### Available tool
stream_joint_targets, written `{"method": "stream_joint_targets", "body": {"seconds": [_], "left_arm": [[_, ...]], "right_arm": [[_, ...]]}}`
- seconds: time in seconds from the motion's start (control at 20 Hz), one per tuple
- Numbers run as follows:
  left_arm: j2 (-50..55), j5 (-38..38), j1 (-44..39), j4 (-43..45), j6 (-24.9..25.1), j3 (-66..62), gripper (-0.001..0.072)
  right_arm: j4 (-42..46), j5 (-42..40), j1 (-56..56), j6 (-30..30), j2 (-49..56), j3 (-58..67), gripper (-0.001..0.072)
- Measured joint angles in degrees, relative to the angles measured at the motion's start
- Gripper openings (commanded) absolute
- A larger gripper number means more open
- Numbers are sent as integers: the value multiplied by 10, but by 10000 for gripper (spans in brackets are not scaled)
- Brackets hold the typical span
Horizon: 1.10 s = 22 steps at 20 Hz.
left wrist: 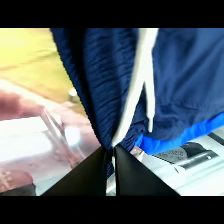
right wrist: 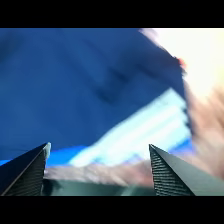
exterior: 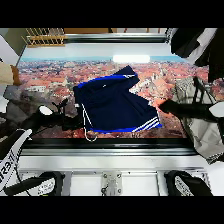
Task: Fold the clothes and pants, and hang the long-sleeved shirts on hangers.
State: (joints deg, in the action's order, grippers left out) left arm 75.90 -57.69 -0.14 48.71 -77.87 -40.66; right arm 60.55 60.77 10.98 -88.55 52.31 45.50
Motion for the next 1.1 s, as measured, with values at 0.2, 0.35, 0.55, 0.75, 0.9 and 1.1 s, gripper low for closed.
{"method": "stream_joint_targets", "body": {"seconds": [0.2,0.35,0.55,0.75,0.9,1.1], "left_arm": [[-17,-2,-2,-1,2,9,16],[-21,-2,-2,-1,2,13,16],[-23,-2,-2,-2,2,14,16],[-24,3,-2,-3,2,14,16],[-24,7,-2,-3,1,14,16],[-28,-2,1,-2,-1,-3,15]], "right_arm": [[31,-17,70,-100,5,-116,678],[-6,-83,78,-109,26,-170,678],[-94,-164,44,-53,80,-194,575],[-186,-221,-4,23,126,-198,572],[-207,-246,-23,66,144,-200,2],[-211,-243,-30,130,134,-155,1]]}}
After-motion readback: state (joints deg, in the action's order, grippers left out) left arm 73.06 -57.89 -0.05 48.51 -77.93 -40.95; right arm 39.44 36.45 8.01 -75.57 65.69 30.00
